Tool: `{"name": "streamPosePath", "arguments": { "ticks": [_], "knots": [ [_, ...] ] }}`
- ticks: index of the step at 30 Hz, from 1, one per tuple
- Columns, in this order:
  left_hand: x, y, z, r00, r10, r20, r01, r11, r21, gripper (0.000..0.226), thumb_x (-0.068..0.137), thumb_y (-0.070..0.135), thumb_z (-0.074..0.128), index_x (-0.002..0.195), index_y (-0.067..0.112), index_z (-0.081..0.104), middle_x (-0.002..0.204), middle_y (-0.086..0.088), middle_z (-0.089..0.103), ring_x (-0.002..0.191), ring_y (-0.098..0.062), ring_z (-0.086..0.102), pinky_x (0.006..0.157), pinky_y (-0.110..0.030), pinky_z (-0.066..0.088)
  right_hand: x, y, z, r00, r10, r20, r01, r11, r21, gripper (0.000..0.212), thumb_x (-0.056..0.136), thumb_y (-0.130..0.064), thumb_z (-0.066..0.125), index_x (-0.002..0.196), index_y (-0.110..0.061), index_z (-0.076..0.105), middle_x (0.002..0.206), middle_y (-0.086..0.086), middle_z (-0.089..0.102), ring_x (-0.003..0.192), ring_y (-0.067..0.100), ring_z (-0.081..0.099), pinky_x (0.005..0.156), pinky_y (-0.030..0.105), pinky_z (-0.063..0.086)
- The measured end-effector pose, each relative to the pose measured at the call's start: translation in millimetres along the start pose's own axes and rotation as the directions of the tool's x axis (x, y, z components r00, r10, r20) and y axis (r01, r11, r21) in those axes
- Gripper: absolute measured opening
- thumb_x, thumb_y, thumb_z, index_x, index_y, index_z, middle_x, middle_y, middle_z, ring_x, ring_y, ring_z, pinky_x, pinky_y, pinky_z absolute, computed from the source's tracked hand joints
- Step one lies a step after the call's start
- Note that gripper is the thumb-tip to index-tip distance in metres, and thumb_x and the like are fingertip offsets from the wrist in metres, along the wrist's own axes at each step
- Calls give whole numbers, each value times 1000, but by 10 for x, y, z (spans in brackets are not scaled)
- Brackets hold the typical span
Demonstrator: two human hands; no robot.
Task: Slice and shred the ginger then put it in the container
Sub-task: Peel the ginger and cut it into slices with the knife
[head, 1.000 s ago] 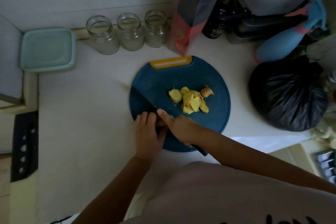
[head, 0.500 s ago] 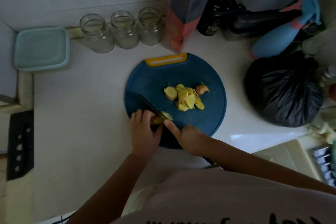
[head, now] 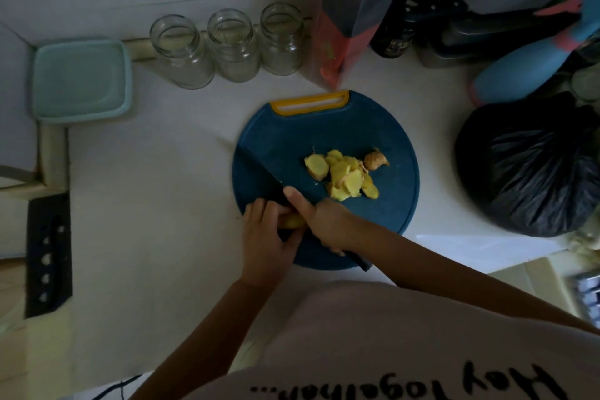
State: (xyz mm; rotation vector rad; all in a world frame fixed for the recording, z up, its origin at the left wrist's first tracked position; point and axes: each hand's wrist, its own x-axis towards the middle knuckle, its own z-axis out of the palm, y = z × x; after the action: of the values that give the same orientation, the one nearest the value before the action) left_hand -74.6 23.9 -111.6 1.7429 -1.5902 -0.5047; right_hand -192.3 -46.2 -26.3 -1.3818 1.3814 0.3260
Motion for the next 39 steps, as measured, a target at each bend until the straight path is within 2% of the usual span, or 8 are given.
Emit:
{"name": "streamPosePath", "arguments": {
  "ticks": [4, 6, 14, 18, 21, 24, 32, 39],
  "knots": [
    [-2, 12, -20, 1000, -16, -21, 14, 999, -53, 29, 79, 36, 60, 92, 13, 51, 88, -7, 50, 82, -13, 39, 70, -22, 29, -30, 45, -43, 998, 10, -62, -9, 1000, 16, 57, 93, -70, 22, 66, -24, 42, 62, 5, 47, 50, 15, 45, 52, 26, 41],
    [15, 32, -23, 999, -24, -24, 24, 999, -33, 26, 78, 36, 58, 93, 18, 45, 87, -7, 49, 82, -10, 37, 69, -23, 28, -65, 157, -1, 996, 10, -93, -13, 999, -34, 56, 93, -69, 24, 66, -22, 40, 67, -1, 45, 57, 10, 41, 53, 18, 33],
    [3, 38, -20, 998, -27, -57, 26, 999, -23, 38, 79, 41, 63, 97, 8, 56, 93, -4, 52, 88, -12, 44, 73, -20, 34, -297, 521, -116, 996, 65, -65, -67, 997, -29, 47, 90, -71, 28, 69, -32, 42, 65, 4, 44, 63, 21, 52, 57, 28, 39],
    [-6, 79, -24, 997, -25, -75, 22, 999, -37, 40, 78, 42, 64, 96, 7, 57, 94, -2, 52, 90, -13, 45, 79, -20, 35, -238, 580, -284, 993, 104, -64, -90, 979, 183, 81, 72, -85, 34, 69, -8, 60, 48, 3, 42, 39, 14, 40, 46, 24, 34],
    [-3, 99, -13, 998, -16, -66, 14, 999, -38, 42, 77, 43, 65, 96, 8, 55, 95, 2, 49, 90, -13, 44, 78, -21, 36, -271, 571, -438, 996, 88, -14, -79, 942, 327, 74, 63, -88, 34, 51, -15, 34, 40, -1, 31, 33, 13, 28, 39, 21, 27],
    [-18, 80, -4, 998, 9, -58, -10, 1000, -17, 44, 77, 44, 65, 96, 6, 54, 96, 4, 45, 90, -16, 45, 77, -24, 38, -323, 527, -453, 1000, 0, -30, 11, 936, 352, 70, 78, -82, 35, 51, -17, 29, 39, -3, 29, 33, 12, 27, 39, 20, 27],
    [-3, 89, -17, 994, 52, -99, -56, 997, -43, 37, 79, 37, 65, 97, 9, 48, 104, 6, 38, 96, -18, 45, 84, -25, 39, -418, 655, -151, 941, -265, -212, 273, 962, 9, 60, 96, -56, 41, 49, -20, 28, 47, 4, 27, 37, 10, 26, 44, 20, 28],
    [-21, 135, 8, 998, -34, -45, 38, 994, 102, 47, 84, 41, 52, 107, 0, 55, 105, -15, 50, 97, -23, 41, 82, -35, 38, -443, 858, 32, 944, -245, -220, 242, 969, -41, 71, 81, -75, 31, 50, -11, 31, 45, 1, 35, 40, 10, 35, 52, 27, 37]
  ]
}}
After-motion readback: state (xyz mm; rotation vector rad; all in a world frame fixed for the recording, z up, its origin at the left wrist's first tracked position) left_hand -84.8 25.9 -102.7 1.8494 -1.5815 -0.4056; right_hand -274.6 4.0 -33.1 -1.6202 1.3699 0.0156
